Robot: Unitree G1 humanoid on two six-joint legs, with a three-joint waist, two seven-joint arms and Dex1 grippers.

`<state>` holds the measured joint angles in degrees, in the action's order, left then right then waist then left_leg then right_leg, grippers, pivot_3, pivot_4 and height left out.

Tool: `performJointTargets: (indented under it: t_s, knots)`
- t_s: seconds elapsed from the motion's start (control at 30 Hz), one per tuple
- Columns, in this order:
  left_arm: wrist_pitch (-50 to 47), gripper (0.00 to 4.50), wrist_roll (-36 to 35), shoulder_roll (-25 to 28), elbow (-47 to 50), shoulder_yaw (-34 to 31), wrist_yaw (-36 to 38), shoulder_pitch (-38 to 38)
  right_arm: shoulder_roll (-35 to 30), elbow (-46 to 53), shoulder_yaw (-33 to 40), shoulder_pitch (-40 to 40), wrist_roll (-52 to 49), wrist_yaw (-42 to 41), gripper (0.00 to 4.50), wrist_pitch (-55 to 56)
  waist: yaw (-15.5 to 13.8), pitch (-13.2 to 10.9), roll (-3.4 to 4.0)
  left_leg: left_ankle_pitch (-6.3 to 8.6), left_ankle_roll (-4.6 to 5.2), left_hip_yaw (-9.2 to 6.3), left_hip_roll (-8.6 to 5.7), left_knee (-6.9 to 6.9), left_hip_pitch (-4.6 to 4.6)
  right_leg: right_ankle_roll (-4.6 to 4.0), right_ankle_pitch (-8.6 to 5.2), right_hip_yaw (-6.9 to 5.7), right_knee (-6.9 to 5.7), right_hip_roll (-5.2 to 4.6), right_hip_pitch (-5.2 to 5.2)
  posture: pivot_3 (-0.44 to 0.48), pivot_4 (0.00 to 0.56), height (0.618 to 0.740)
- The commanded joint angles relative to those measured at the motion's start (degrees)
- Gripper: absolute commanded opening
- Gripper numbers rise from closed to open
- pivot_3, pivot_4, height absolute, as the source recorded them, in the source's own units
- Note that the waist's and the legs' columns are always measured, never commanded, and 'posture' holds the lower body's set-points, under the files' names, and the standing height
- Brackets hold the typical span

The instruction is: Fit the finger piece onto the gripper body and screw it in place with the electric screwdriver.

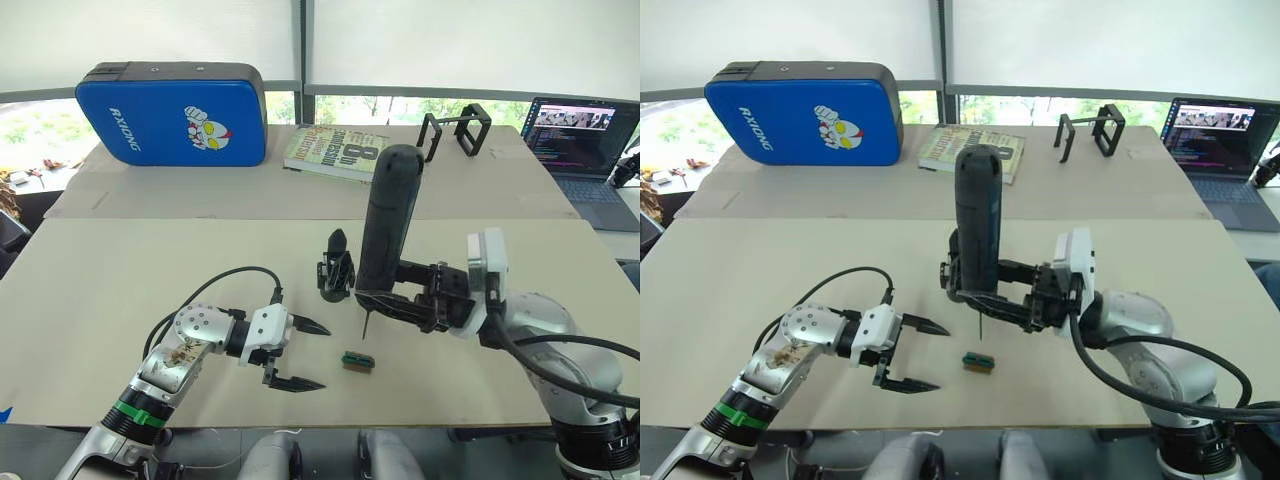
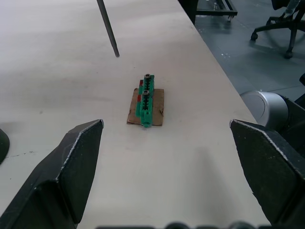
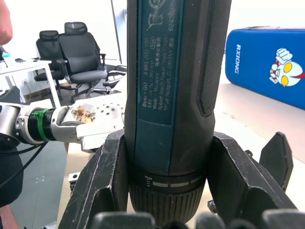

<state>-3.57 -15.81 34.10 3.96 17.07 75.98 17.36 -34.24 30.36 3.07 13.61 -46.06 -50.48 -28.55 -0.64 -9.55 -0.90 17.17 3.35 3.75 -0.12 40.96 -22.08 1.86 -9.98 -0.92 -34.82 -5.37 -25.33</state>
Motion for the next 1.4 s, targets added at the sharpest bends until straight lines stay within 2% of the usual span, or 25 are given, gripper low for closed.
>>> performJointTargets:
  t_s: [0.03, 1.4]
  knots:
    - [1.0, 4.50, 0.1, -0.5, 0.6, 0.1, 0.1, 1.1, -1.1, 3.1, 1.8, -0.1, -2.1, -0.6, 1.91, -0.2, 0.0, 0.0, 0.00, 0.00, 0.00, 0.00, 0.00, 0.01, 0.01, 0.00, 0.00, 0.00, -0.01, 0.00, 0.01, 0.000, 0.150, 0.740]
    - [2.9, 4.50, 1.1, -1.8, -1.5, 0.9, 0.4, 2.8, -0.5, -0.6, 0.4, -3.7, 4.1, -6.1, 1.91, 3.7, 0.0, 0.0, 0.00, 0.00, 0.00, 0.00, 0.00, 0.02, 0.01, 0.00, 0.00, 0.01, -0.01, 0.01, 0.02, 0.000, 0.150, 0.740]
